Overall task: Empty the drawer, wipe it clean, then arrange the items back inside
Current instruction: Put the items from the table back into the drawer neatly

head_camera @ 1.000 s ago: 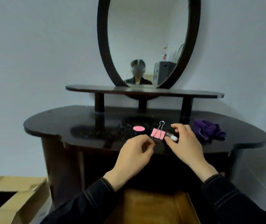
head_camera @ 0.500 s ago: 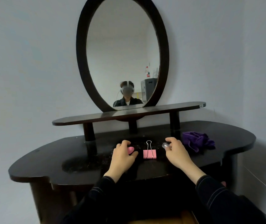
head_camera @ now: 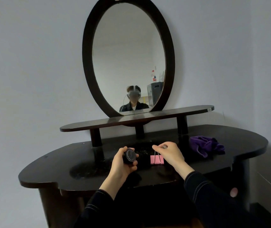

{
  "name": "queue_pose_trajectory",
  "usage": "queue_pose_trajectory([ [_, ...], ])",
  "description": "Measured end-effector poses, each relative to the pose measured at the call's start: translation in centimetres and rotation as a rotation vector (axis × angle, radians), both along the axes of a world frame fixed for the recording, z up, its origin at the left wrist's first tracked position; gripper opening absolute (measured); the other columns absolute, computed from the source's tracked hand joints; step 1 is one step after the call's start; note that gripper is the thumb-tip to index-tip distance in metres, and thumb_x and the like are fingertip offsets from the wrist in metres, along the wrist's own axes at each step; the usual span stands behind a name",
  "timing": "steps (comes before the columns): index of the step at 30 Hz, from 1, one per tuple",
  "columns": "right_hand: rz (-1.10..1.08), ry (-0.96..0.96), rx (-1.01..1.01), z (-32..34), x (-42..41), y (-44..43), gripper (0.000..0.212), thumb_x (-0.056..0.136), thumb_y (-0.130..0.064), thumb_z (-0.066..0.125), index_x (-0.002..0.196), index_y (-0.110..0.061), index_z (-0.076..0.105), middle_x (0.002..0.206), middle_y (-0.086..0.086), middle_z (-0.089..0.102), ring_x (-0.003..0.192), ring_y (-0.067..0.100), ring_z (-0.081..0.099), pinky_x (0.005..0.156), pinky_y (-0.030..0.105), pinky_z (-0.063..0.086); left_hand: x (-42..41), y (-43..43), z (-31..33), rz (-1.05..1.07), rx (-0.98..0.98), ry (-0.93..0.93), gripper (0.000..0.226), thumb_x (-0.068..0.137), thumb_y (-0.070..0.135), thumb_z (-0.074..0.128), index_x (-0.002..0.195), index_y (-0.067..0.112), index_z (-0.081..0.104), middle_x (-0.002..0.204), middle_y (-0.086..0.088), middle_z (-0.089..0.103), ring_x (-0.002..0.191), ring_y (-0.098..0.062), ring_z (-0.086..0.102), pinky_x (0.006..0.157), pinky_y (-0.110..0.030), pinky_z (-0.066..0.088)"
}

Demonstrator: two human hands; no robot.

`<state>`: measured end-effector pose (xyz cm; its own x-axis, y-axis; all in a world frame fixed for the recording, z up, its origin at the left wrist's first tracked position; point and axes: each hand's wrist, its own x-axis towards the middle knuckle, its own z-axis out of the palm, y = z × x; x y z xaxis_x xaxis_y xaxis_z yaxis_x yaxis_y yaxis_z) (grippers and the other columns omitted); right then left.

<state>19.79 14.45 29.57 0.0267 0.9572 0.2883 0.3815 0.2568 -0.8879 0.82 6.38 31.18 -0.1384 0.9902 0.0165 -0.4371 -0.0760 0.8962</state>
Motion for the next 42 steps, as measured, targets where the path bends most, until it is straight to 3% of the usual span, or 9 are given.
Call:
queue_pose_trajectory([
  [3, 0.062, -0.045, 0.026, 0.0, 0.0, -0.2, 0.038, 0.082, -0.038, 0.073, 0.059, -0.018, 0.051, 0.055, -0.004, 0.05, 0.059, 0.016, 0.053, 0.066, 0.034, 0.042, 0.4, -1.1, -0.1, -0.023, 0.032, 0.062, 0.031, 0.101, 0.028, 0.045, 0.107, 0.003, 0.061, 0.083, -0.017, 0.061, 0.053, -0.021, 0.048, 0.046, -0.026, 0.035],
  [7, 0.226, 0.225, 0.038, 0.3, 0.2, -2.3, 0.035, 0.086, -0.024, 0.075, 0.069, 0.002, 0.06, 0.06, 0.004, 0.039, 0.053, 0.012, 0.04, 0.046, 0.02, 0.035, 0.6, -3.8, -0.4, -0.092, 0.135, 0.105, 0.034, 0.093, 0.029, 0.055, 0.113, 0.004, 0.067, 0.094, -0.02, 0.062, 0.058, -0.023, 0.052, 0.049, -0.029, 0.04],
  [11, 0.42, 0.417, 0.073, 0.0, 1.1, -7.4, 0.021, 0.086, -0.021, 0.076, 0.067, -0.018, 0.07, 0.055, -0.004, 0.041, 0.046, 0.007, 0.031, 0.04, 0.021, 0.02, 0.2, -8.2, -2.5, -0.316, 0.319, 0.175, 0.045, 0.091, 0.036, 0.06, 0.126, 0.007, 0.063, 0.104, -0.021, 0.062, 0.065, -0.024, 0.055, 0.051, -0.029, 0.041],
  [16, 0.607, 0.17, 0.204, -2.6, 2.9, -13.7, 0.017, 0.084, -0.029, 0.076, 0.072, -0.019, 0.072, 0.054, -0.011, 0.048, 0.048, 0.004, 0.038, 0.047, 0.016, 0.031, -0.8, -12.7, -8.9, -0.401, 0.288, 0.353, 0.049, 0.094, 0.041, 0.063, 0.133, 0.012, 0.062, 0.111, -0.02, 0.065, 0.07, -0.026, 0.056, 0.052, -0.028, 0.041],
  [20, 0.698, -0.108, 0.126, -8.0, 3.7, -15.9, 0.015, 0.091, -0.023, 0.073, 0.077, -0.02, 0.073, 0.067, -0.005, 0.065, 0.062, 0.003, 0.058, 0.061, 0.015, 0.042, -2.4, -14.5, -13.9, -0.351, 0.063, 0.427, 0.037, 0.092, 0.037, 0.063, 0.122, 0.017, 0.07, 0.099, -0.011, 0.069, 0.069, -0.024, 0.058, 0.049, -0.027, 0.042],
  [24, 0.671, -0.404, -0.009, -15.4, 3.0, -15.8, 0.01, 0.094, -0.026, 0.069, 0.085, -0.022, 0.072, 0.077, -0.003, 0.066, 0.075, 0.011, 0.063, 0.07, 0.029, 0.051, -3.1, -13.4, -18.5, -0.193, -0.206, 0.579, 0.021, 0.099, 0.03, 0.057, 0.109, 0.025, 0.074, 0.096, -0.007, 0.072, 0.064, -0.019, 0.061, 0.047, -0.027, 0.046],
  [30, 0.627, -0.451, -0.281, -24.2, 1.7, -13.7, 0.014, 0.092, -0.03, 0.072, 0.079, -0.023, 0.072, 0.08, -0.002, 0.071, 0.08, 0.01, 0.066, 0.081, 0.039, 0.053, -1.7, -8.8, -23.8, -0.142, -0.334, 0.781, 0.016, 0.097, 0.032, 0.059, 0.098, 0.02, 0.069, 0.084, -0.002, 0.062, 0.051, -0.01, 0.057, 0.044, -0.026, 0.049],
  [35, 0.663, -0.427, -0.422, -28.5, 1.0, -12.5, 0.016, 0.09, -0.029, 0.074, 0.076, -0.022, 0.074, 0.076, -0.002, 0.071, 0.071, 0.005, 0.063, 0.07, 0.028, 0.046, -1.2, -5.8, -26.9, -0.151, -0.321, 0.939, 0.026, 0.096, 0.035, 0.062, 0.106, 0.012, 0.068, 0.071, 0.0, 0.058, 0.055, -0.016, 0.053, 0.048, -0.025, 0.045],
  [42, 0.756, -0.435, -0.558, -30.2, 0.7, -11.9, 0.015, 0.087, -0.031, 0.077, 0.076, -0.022, 0.076, 0.069, 0.012, 0.066, 0.061, 0.011, 0.053, 0.063, 0.033, 0.041, -1.8, -5.7, -29.2, -0.155, -0.193, 1.223, 0.029, 0.089, 0.045, 0.065, 0.105, 0.021, 0.067, 0.095, 0.002, 0.069, 0.083, -0.016, 0.066, 0.076, -0.038, 0.056],
])
